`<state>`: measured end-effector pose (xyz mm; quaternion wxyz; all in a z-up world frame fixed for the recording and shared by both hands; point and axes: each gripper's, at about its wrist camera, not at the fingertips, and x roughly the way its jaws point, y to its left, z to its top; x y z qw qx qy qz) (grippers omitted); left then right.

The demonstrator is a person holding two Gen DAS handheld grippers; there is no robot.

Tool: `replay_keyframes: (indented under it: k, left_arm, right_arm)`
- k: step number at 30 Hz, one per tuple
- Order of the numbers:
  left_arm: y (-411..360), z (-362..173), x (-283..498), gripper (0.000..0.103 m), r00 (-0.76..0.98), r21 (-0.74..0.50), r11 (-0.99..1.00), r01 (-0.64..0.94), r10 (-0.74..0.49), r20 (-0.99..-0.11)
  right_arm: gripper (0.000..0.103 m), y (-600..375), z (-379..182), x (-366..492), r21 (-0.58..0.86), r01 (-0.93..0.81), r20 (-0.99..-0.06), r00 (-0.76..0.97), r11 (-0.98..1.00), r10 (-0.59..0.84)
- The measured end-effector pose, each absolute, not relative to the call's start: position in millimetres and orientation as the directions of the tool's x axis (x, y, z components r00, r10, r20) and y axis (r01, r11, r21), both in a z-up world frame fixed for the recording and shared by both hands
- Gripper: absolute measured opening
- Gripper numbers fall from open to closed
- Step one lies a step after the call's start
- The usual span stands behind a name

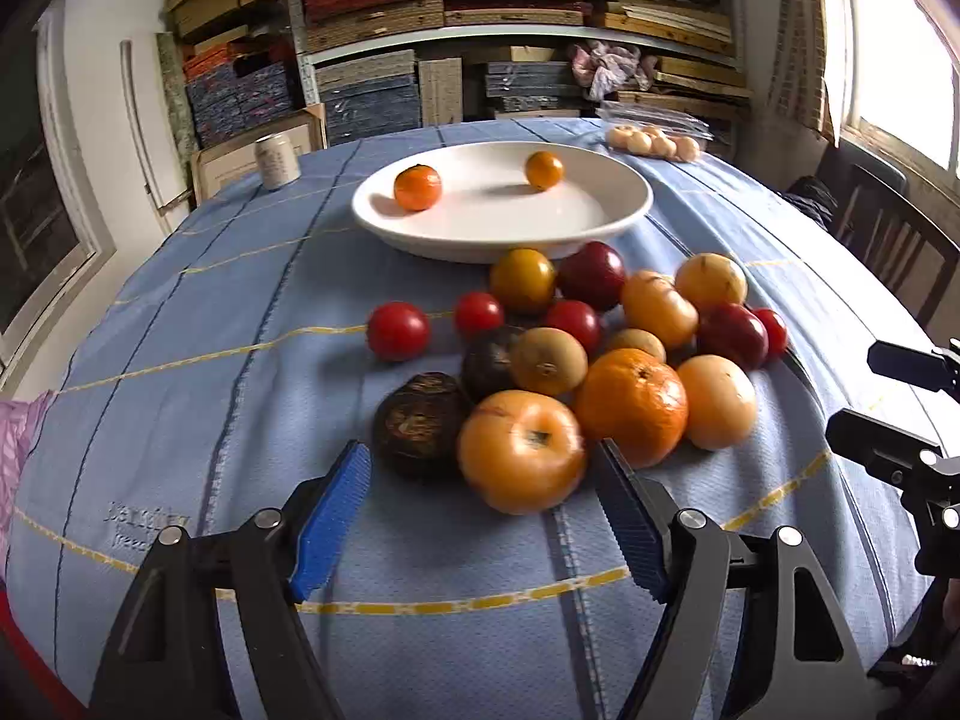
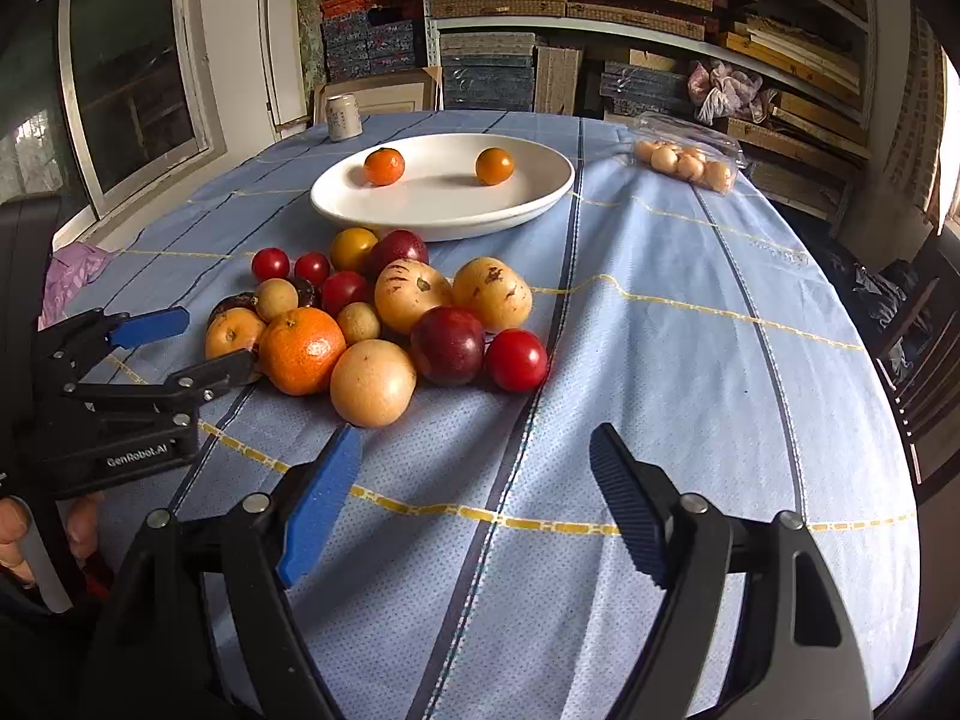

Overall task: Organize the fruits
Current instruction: 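Move both tools back to the fruit cluster, left tool to a yellow pear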

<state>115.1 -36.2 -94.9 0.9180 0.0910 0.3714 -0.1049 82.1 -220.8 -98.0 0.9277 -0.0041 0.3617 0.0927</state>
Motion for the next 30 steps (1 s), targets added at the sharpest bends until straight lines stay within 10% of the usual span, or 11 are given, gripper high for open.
replay_keyframes:
  k: [10, 13, 30]
  left_arm:
    - [-38, -97, 122, 0.077, 0.712, 0.061, 0.965, 0.254, -0.144, -0.688]
    - [-34, -97, 120, 0.045, 0.702, 0.019, 0.959, 0.282, -0.193, -0.685]
    - [-8, -91, 113, 0.045, 0.725, -0.099, 0.971, 0.216, -0.228, -0.649]
  right_arm:
    - [0.076, -219, -100, 85, 0.065, -0.17, -0.678, 0.715, 0.983, 0.169]
    - [0.076, -219, -100, 85, 0.066, -0.166, -0.678, 0.716, 0.984, 0.167]
    - [0.071, -248, -107, 113, 0.071, -0.07, -0.702, 0.705, 0.995, 0.1]
